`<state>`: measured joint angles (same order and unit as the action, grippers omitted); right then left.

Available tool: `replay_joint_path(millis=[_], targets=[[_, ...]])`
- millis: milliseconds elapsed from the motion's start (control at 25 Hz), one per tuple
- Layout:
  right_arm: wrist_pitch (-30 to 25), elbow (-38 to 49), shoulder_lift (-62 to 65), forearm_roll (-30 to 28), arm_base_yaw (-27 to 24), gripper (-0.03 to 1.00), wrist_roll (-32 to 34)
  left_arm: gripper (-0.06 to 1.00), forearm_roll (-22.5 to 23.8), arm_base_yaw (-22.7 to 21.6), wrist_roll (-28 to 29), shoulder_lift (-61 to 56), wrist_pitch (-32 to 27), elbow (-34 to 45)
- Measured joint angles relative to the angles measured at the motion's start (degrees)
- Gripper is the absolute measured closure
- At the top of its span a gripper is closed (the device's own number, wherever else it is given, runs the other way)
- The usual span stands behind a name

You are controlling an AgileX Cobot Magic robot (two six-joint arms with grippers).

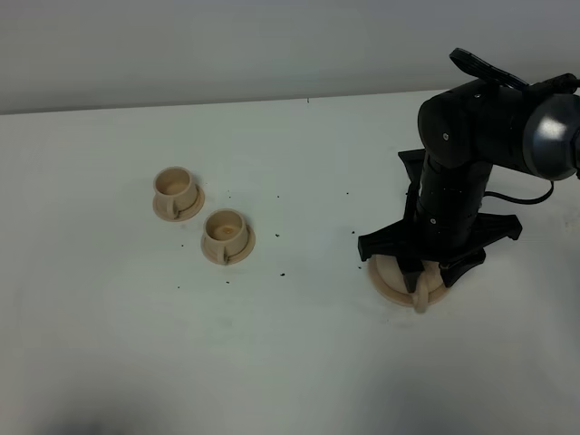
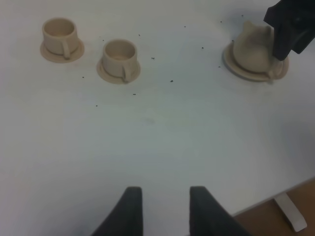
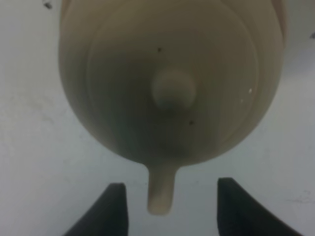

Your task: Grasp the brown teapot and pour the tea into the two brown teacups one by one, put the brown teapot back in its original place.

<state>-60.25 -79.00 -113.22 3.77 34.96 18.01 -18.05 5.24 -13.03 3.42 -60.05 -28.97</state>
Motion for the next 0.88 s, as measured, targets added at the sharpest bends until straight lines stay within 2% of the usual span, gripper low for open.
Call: replay_joint_path(millis=[440, 640, 880], targets=[[0.21, 0.0, 0.0, 0.18, 0.0, 0.52, 0.31, 0.69, 0.0, 0.0, 0.0, 0.0, 0.0, 0.0], [1.98, 0.0, 0.0, 1.31, 0.0, 0.46, 0.31, 0.69, 0.0, 0.0, 0.0, 0.0, 0.0, 0.0], [1.15, 0.0, 0.0, 1.0, 0.0, 0.4, 1.2, 0.69, 0.0, 0.0, 0.0, 0.0, 0.0, 0.0]])
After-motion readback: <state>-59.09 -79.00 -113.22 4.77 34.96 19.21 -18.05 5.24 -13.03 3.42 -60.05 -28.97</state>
